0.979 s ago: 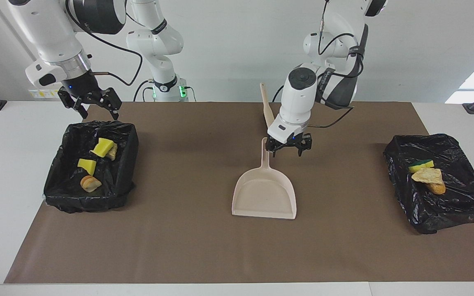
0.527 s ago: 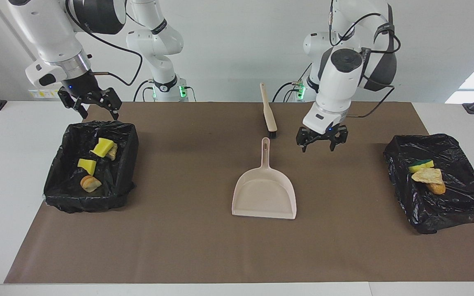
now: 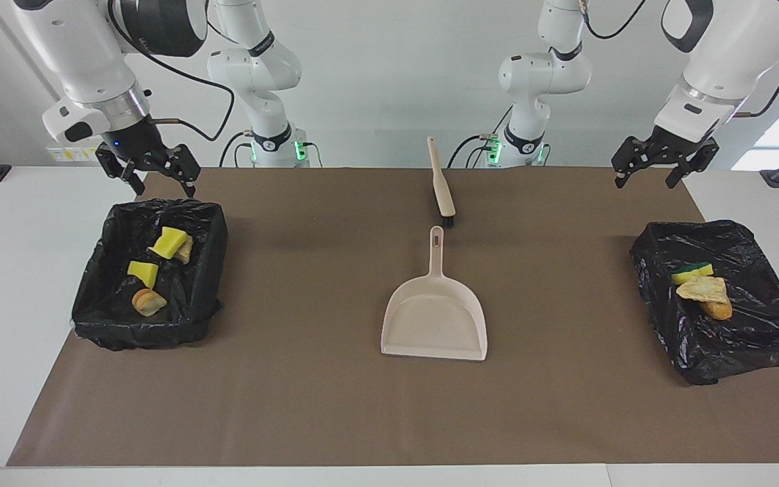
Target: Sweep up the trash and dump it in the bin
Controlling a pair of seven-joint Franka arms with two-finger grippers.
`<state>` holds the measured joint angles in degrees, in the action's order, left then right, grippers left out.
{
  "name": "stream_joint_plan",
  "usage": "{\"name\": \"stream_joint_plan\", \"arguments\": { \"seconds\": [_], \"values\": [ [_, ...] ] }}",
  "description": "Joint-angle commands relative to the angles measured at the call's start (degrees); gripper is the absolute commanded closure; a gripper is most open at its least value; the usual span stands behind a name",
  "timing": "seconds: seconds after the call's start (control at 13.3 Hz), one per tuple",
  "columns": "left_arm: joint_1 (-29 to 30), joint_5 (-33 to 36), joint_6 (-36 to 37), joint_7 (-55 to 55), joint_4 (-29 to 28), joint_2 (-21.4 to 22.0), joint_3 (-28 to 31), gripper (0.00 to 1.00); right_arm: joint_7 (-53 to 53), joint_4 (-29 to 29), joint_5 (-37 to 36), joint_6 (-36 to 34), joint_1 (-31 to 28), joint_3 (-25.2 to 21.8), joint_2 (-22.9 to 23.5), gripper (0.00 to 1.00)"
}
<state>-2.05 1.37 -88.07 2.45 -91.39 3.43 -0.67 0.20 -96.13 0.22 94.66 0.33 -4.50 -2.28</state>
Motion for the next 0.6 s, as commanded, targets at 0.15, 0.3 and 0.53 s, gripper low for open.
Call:
{"name": "stream_joint_plan", "arguments": {
  "seconds": [0.15,0.3,0.53],
  "values": [
    [0.38,-1.46,1.85,0.97,2.09,-0.01,-0.12,0.00,-0.81,-0.81,1.19,-1.50,-0.59,0.37,-1.06,0.00],
    [0.20,-1.46,1.41,0.97,2.00,0.78,-0.82,0.00,-0.81,-0.81,1.19,-1.67,-0.59,0.37,-1.06,0.00],
    [0.20,-3.12,-0.61,0.71,1.30,1.22,-0.82,0.00,-0.90,-0.90,1.10,-1.67,-0.59,0.37,-1.06,0.00]
  ]
}}
